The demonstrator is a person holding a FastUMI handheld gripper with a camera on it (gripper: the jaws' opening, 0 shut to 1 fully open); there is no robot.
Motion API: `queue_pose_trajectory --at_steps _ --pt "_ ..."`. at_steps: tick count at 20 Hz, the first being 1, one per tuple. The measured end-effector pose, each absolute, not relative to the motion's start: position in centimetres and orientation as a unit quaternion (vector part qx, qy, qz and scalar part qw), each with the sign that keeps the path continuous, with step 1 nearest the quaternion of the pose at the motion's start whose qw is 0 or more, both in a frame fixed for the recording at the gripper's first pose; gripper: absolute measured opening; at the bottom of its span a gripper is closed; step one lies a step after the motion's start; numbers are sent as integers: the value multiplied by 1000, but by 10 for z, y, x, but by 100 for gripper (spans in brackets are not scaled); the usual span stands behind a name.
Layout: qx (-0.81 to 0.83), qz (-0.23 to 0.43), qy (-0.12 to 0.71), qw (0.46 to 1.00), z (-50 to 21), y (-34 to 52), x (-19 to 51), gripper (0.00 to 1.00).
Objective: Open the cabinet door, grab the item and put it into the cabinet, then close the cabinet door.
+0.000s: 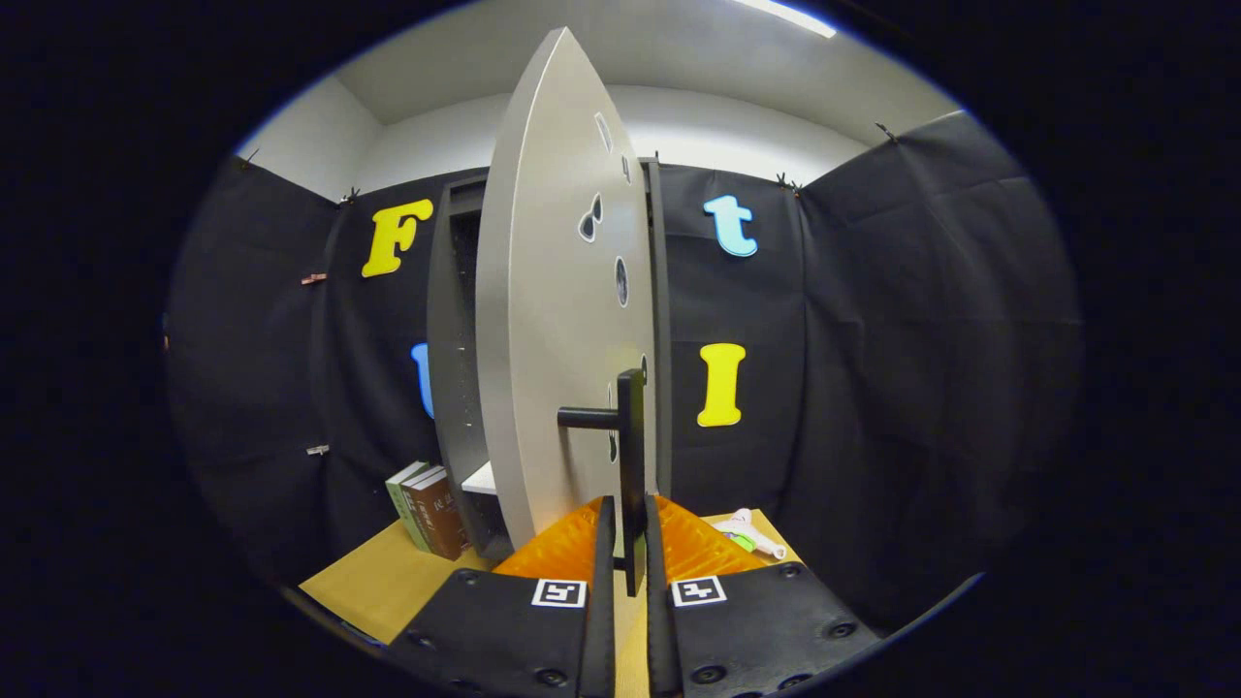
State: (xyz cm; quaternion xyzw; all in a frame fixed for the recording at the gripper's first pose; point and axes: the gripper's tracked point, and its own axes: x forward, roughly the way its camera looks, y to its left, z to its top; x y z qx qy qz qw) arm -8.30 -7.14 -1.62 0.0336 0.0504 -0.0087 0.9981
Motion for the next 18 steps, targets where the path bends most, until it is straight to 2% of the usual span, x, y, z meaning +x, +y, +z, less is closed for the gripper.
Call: queue_pose_trajectory --at_steps 3,13,16,18 --pt "26 -33 50 998 -13 -101 -90 12" --pt "-17 -83 29 996 -7 -132 -106 12" --pt "-45 -92 16 995 1 -130 -115 22" --pt "-52 -77 8 996 5 -123 -128 47"
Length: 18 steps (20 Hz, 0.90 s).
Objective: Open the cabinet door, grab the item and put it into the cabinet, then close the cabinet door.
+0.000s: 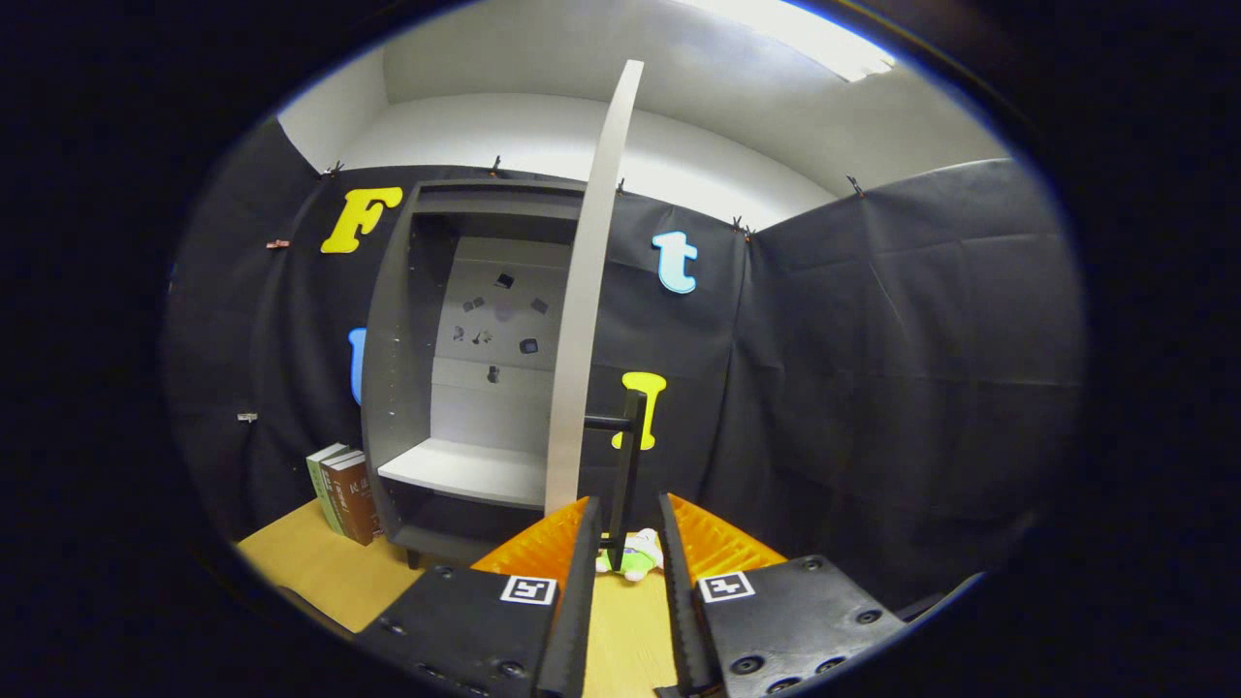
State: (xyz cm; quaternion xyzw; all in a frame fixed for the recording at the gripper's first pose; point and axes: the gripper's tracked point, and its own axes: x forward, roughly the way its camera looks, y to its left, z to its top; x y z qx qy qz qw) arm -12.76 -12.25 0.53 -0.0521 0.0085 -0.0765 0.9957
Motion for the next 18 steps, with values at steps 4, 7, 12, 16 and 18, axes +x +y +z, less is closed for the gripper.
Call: queue_pose_trajectory --at_steps 4,7,12,16,18 --pt "-44 -46 47 997 -27 -89 -147 98" --pt "-34 -25 85 995 -62 -56 -149 97" --pt "28 9 205 978 -169 8 -142 98" --pt "20 27 277 960 -264 32 -126 98" --pt "18 41 311 949 -305 44 -123 98"
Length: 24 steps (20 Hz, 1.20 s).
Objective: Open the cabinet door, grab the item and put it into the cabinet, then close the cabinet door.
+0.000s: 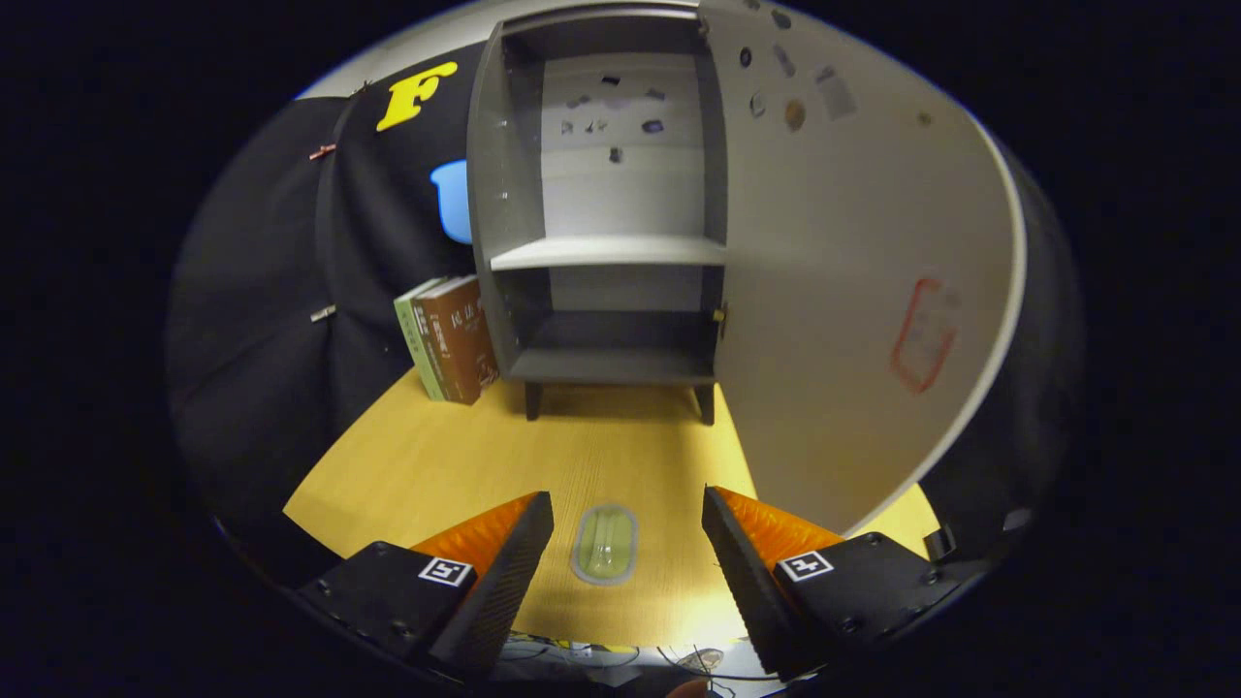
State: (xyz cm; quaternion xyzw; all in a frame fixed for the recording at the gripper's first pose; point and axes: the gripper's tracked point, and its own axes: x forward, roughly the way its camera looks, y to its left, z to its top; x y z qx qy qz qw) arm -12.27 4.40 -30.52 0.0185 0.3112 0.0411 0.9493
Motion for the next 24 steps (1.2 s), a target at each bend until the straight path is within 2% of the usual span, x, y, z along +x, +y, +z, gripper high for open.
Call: queue_pose_trajectory --at_steps 3,8,9,13,16,18,19,20,21,24 --pt "14 52 352 934 -365 62 -106 98" --pt "21 35 418 908 -452 70 -90 96" --pt "19 28 427 903 -463 69 -90 83" --pt "-6 23 451 892 -497 74 -87 58" --pt "-8 7 465 885 -501 77 -89 62" --pt "-11 -1 461 887 -507 73 -85 35" --pt "-12 0 457 889 -505 74 -84 25" --pt "-9 -1 453 891 -501 72 -83 25" --pt "-5 -1 452 892 -504 71 -83 17" --pt "-9 2 446 895 -498 69 -84 17"
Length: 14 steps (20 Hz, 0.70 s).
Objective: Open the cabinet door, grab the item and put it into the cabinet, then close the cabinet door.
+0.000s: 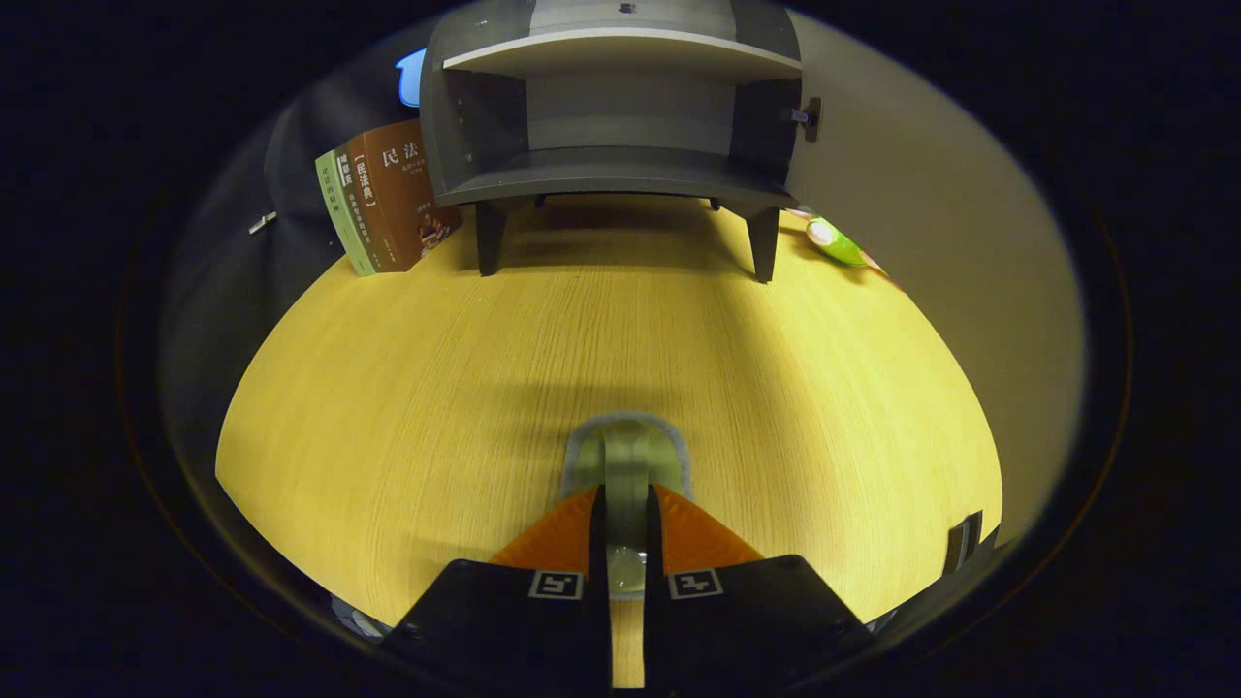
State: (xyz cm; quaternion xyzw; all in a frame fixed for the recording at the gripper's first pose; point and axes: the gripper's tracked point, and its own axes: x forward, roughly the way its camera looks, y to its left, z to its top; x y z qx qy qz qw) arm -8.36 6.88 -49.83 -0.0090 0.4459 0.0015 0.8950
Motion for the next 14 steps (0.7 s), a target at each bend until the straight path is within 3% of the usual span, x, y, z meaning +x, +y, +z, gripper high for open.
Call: queue_pose_trajectory --at_steps 5,14 --pt "25 5 422 906 -440 68 -79 17" --pt "40 31 316 947 -251 76 -24 17"
